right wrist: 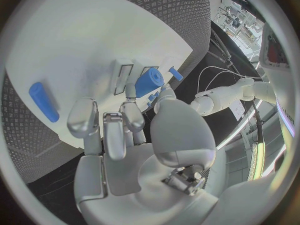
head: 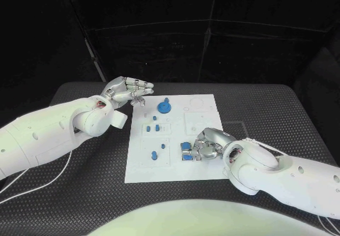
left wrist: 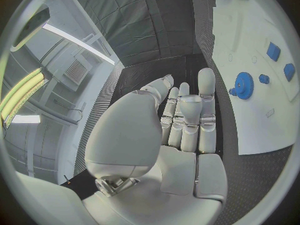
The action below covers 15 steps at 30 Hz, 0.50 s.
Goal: Assemble the parts on the task board
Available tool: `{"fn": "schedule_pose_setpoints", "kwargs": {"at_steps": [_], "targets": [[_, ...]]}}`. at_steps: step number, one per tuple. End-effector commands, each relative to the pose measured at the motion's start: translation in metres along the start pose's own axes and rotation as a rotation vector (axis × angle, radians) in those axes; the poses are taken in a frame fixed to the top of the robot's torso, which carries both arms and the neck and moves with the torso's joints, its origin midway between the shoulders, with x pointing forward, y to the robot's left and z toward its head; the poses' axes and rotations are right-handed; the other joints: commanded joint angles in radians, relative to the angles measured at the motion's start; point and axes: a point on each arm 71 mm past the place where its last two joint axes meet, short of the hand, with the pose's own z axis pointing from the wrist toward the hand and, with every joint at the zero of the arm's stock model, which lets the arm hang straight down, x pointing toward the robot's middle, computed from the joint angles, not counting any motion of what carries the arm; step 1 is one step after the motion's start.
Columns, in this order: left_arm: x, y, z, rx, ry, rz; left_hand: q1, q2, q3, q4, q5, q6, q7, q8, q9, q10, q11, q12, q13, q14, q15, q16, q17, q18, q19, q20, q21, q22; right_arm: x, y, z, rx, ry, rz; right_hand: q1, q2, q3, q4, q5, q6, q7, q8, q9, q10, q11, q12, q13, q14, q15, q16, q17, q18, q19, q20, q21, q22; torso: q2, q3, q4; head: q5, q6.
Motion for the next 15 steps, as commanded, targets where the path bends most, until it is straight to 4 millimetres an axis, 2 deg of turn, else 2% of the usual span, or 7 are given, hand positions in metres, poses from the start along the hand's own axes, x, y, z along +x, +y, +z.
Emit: {"fn": "schedule_pose_setpoints", "kwargs": {"at_steps": [1,7,11,15], "targets": [[0.0013,-0.0014,0.0006,0.005,0.009,-0.007,-0.004,0.007,0.0,0.004,-0.002,-0.007,0.002,-0.006,0.0,-0.009,-0.001,0.006,-0.001,-0.007,0.0,-0.005,-0.002,0.013,-0.003,0.003,-0.003,-0.001,-0.0007,0.0012,0.0001,0.003,-0.005,-0.017,-0.01,0.001,0.008,-0.002,-0.005,-0.004,0.005,0.004,0.001,0.001,0.001,-0.006,-0.001,0.074,-0.006,-0.001,0.116,-0.003,-0.009,0.001,-0.005,-0.001,0.0,0.0003,0.0004,0.002,0.0],[0.0013,-0.0013,0.0007,0.005,0.009,-0.007,-0.004,0.007,0.0,0.004,-0.002,-0.007,0.002,-0.006,0.0,-0.009,-0.001,0.006,-0.001,-0.007,0.0,-0.005,-0.002,0.013,-0.003,0.003,-0.003,-0.001,-0.003,0.0034,-0.0014,-0.021,-0.032,-0.012,-0.004,0.001,0.018,-0.003,0.001,-0.001,0.003,0.007,0.003,0.004,0.001,-0.002,0.005,0.075,-0.007,0.0,0.12,-0.004,-0.008,0.001,-0.004,0.002,0.0,0.0007,-0.0021,0.002,0.002],[0.0016,-0.0012,0.001,0.004,0.01,-0.008,-0.004,0.007,0.0,0.004,-0.002,-0.007,0.002,-0.006,0.0,-0.009,-0.001,0.006,-0.001,-0.007,0.0,-0.005,-0.002,0.013,-0.003,0.003,-0.003,-0.001,-0.0038,0.0046,-0.0033,-0.044,-0.034,-0.016,0.07,-0.003,0.041,-0.008,0.004,0.001,0.0,0.014,0.009,0.008,-0.002,-0.001,0.013,0.075,-0.008,0.0,0.122,-0.004,-0.008,-0.001,-0.005,0.003,0.0,0.0008,-0.001,0.002,0.001],[0.001,-0.001,0.0008,0.003,0.008,-0.007,-0.004,0.007,0.0,0.004,-0.002,-0.007,0.002,-0.006,0.0,-0.009,-0.001,0.006,-0.001,-0.007,0.0,-0.005,-0.002,0.013,-0.003,0.003,-0.003,-0.001,-0.0051,0.0052,-0.0051,-0.06,-0.042,-0.012,0.082,-0.007,0.042,-0.008,0.0,0.001,0.0,0.016,0.011,0.011,-0.002,0.003,0.018,0.077,-0.009,0.002,0.128,-0.005,-0.005,-0.002,-0.003,0.008,0.0,0.0009,-0.001,0.001,0.001]]}}
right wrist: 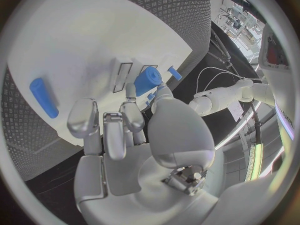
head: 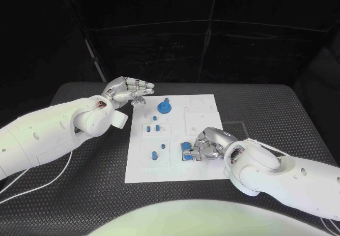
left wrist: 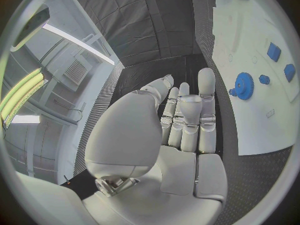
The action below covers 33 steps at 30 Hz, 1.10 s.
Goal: Assemble the parts on the task board
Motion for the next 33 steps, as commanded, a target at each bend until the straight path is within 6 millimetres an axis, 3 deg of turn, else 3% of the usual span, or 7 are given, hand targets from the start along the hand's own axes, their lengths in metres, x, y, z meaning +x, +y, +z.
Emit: {"fn": "schedule_pose_setpoints", "kwargs": {"at_steps": [1,10,22,26,33], "targets": [[0.0006,-0.0012,0.0005,0.004,0.008,-0.007,-0.004,0.007,0.0,0.004,-0.002,-0.007,0.002,-0.006,0.0,-0.009,-0.001,0.006,-0.001,-0.007,0.0,-0.005,-0.001,0.013,-0.003,0.003,-0.003,-0.001,-0.0028,0.004,-0.0013,-0.044,-0.027,0.0,0.016,-0.001,0.006,0.0,-0.004,0.002,-0.001,0.006,0.003,0.01,-0.001,0.005,0.007,0.081,-0.006,0.003,0.13,-0.005,-0.004,-0.002,-0.002,0.005,0.0,-0.0003,-0.0001,-0.001,0.001],[0.0014,-0.001,0.0012,0.004,0.009,-0.008,-0.004,0.007,0.0,0.004,-0.002,-0.007,0.002,-0.006,0.0,-0.009,-0.001,0.006,-0.001,-0.007,0.0,-0.005,-0.001,0.013,-0.003,0.003,-0.003,-0.001,-0.0048,0.0069,-0.0014,-0.07,-0.059,0.024,0.019,-0.002,-0.001,0.005,-0.04,0.007,-0.004,0.016,0.009,0.019,-0.004,0.013,0.022,0.083,-0.008,0.007,0.14,-0.007,0.001,-0.004,0.003,0.014,-0.001,-0.0006,0.0013,0.0,0.002],[0.0005,-0.001,0.0005,0.004,0.008,-0.007,-0.004,0.007,0.0,0.004,-0.002,-0.008,0.003,-0.006,0.0,-0.009,-0.001,0.006,-0.001,-0.007,0.0,-0.005,-0.002,0.013,-0.003,0.003,-0.004,-0.002,-0.0061,0.0078,-0.0047,-0.098,-0.057,0.063,0.002,0.002,-0.001,0.003,-0.044,0.012,-0.007,0.023,0.013,0.024,-0.006,0.018,0.03,0.085,-0.01,0.011,0.151,-0.008,0.005,-0.005,0.007,0.022,0.0,-0.0007,-0.0001,0.0,0.002],[0.0001,-0.001,0.0003,0.003,0.008,-0.007,-0.004,0.007,0.0,0.004,-0.002,-0.008,0.003,-0.006,0.0,-0.009,-0.001,0.006,-0.001,-0.007,0.0,-0.005,-0.002,0.013,-0.003,0.003,-0.004,-0.002,-0.0059,0.0057,-0.0063,-0.102,-0.036,0.048,0.044,0.005,0.008,-0.004,-0.037,0.009,-0.008,0.026,0.016,0.024,-0.007,0.016,0.031,0.085,-0.011,0.011,0.152,-0.008,0.005,-0.007,0.006,0.022,0.0,-0.001,0.0005,0.0,0.001],[0.0,-0.0009,0.0003,0.002,0.008,-0.007,-0.003,0.007,0.0,0.004,-0.002,-0.008,0.003,-0.006,0.0,-0.01,-0.001,0.006,-0.001,-0.007,0.0,-0.005,-0.002,0.013,-0.002,0.003,-0.004,-0.001,-0.0032,0.0032,-0.0068,-0.106,0.012,0.006,0.185,0.006,0.028,-0.063,-0.026,0.005,-0.007,0.031,0.02,0.022,-0.008,0.01,0.033,0.085,-0.012,0.012,0.153,-0.008,0.002,-0.008,0.005,0.02,-0.001,-0.0013,0.0009,-0.001,0.0]]}}
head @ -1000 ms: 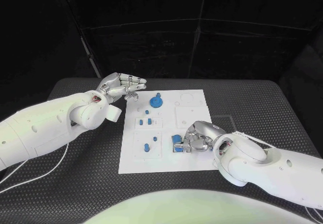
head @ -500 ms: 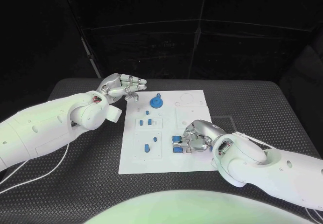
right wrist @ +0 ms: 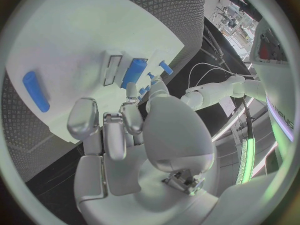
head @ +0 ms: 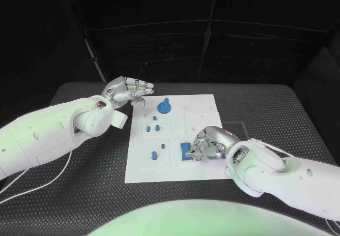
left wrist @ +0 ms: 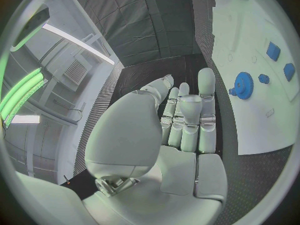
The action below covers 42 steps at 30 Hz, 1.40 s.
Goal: Assemble the parts on the task board
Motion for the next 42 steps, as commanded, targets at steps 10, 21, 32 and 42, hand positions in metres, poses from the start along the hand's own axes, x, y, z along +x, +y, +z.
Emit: {"fn": "schedule_pose_setpoints", "kwargs": {"at_steps": [10,21,32,42], "targets": [[0.001,-0.001,0.0,0.004,0.009,-0.007,-0.003,0.007,0.0,0.004,-0.002,-0.004,-0.001,-0.006,0.0,-0.006,0.002,0.006,-0.001,-0.007,0.0,-0.005,-0.001,0.013,-0.002,0.003,-0.004,-0.001,0.004,-0.002,0.006,-0.002,0.039,-0.06,0.087,0.02,0.013,-0.044,0.0,0.002,-0.001,0.008,0.003,0.005,-0.004,-0.006,0.006,0.085,-0.006,0.008,0.157,-0.008,-0.001,-0.005,0.001,0.002,0.001,-0.0009,0.0023,0.001,-0.002],[0.001,-0.001,0.0,0.004,0.009,-0.007,-0.003,0.007,0.0,0.004,-0.002,-0.004,-0.001,-0.006,0.0,-0.006,0.002,0.006,-0.001,-0.007,0.0,-0.005,-0.001,0.013,-0.002,0.003,-0.004,-0.001,0.006,-0.004,0.013,0.019,0.033,-0.063,0.088,0.037,0.013,-0.041,0.002,0.006,-0.003,0.011,0.005,0.007,-0.006,-0.005,0.008,0.086,-0.007,0.009,0.159,-0.008,0.0,-0.005,0.002,0.004,0.001,0.0001,0.0013,0.004,-0.008],[0.001,-0.001,0.0,0.002,0.01,-0.007,-0.003,0.007,0.0,0.004,-0.002,-0.004,-0.001,-0.006,0.0,-0.006,0.002,0.006,-0.001,-0.007,0.0,-0.005,-0.001,0.013,-0.002,0.003,-0.004,-0.001,0.005,-0.004,0.011,0.003,0.034,-0.051,0.082,0.031,0.001,-0.038,0.005,-0.002,0.0,0.008,0.003,0.003,-0.004,-0.011,0.004,0.084,-0.006,0.006,0.153,-0.007,-0.005,-0.005,-0.003,-0.005,0.0,0.0001,-0.0003,0.004,-0.008],[0.0,-0.001,-0.001,-0.001,0.009,-0.007,-0.003,0.007,0.0,0.004,-0.002,-0.004,-0.001,-0.006,0.0,-0.006,0.002,0.006,-0.001,-0.007,0.0,-0.005,-0.001,0.013,-0.002,0.003,-0.004,-0.001,-0.003,-0.008,-0.003,-0.04,0.026,0.023,0.054,0.004,-0.044,-0.019,0.011,-0.048,0.021,-0.015,-0.006,-0.03,0.015,-0.06,-0.037,0.077,0.009,-0.009,0.12,0.001,-0.033,0.006,-0.03,-0.049,-0.001,0.0006,-0.0008,0.0,-0.004]]}}
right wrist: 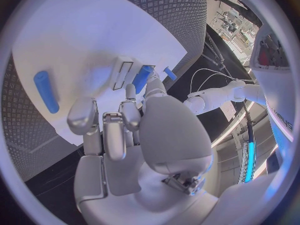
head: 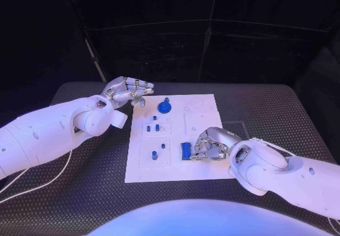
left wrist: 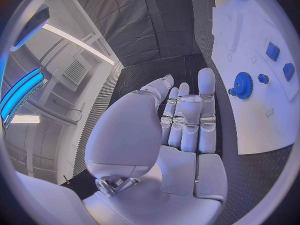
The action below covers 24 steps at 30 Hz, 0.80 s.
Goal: Assemble the parts on the task board
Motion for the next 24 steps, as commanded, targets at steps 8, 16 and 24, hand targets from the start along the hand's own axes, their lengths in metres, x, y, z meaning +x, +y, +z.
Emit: {"fn": "schedule_pose_setpoints", "kwargs": {"at_steps": [8,16,24], "targets": [[-0.002,-0.001,-0.001,0.001,0.002,-0.004,-0.002,0.008,0.0,0.003,-0.002,-0.006,0.0,-0.007,0.0,-0.007,0.003,0.007,-0.002,-0.007,0.0,-0.005,-0.002,0.013,-0.002,0.003,-0.006,-0.002,-0.022,-0.016,-0.024,-0.048,-0.11,0.099,-0.061,-0.014,-0.027,0.06,0.014,-0.023,0.007,-0.015,-0.005,-0.022,0.007,-0.023,-0.024,0.074,0.014,-0.012,0.107,0.005,-0.017,0.009,-0.017,-0.022,0.0,-0.0005,-0.0015,-0.006,0.008],[-0.002,-0.001,-0.001,0.002,0.001,-0.004,-0.002,0.008,0.0,0.003,-0.002,-0.006,0.0,-0.007,0.0,-0.007,0.003,0.007,-0.002,-0.007,0.0,-0.005,-0.001,0.013,-0.002,0.003,-0.006,-0.002,-0.039,-0.054,-0.042,0.059,-0.148,0.052,-0.066,0.006,-0.023,0.071,0.061,-0.047,0.017,-0.042,-0.019,-0.058,0.015,-0.097,-0.09,0.07,0.021,-0.023,0.088,0.009,-0.027,0.015,-0.032,-0.044,0.0,-0.0013,-0.0029,-0.03,0.013],[0.001,-0.002,0.0,0.008,0.007,-0.006,-0.001,0.008,0.0,0.003,-0.002,-0.005,0.0,-0.007,0.0,-0.007,0.003,0.008,-0.002,-0.007,0.0,-0.005,-0.002,0.013,-0.002,0.003,-0.007,-0.003,-0.043,-0.079,-0.045,0.186,-0.129,-0.067,-0.049,0.019,-0.029,0.07,0.12,-0.015,0.01,-0.047,-0.023,-0.025,0.009,-0.058,-0.052,0.07,0.017,-0.026,0.087,0.008,-0.021,0.013,-0.033,-0.039,-0.001,-0.0015,-0.0073,-0.04,0.015]]}}
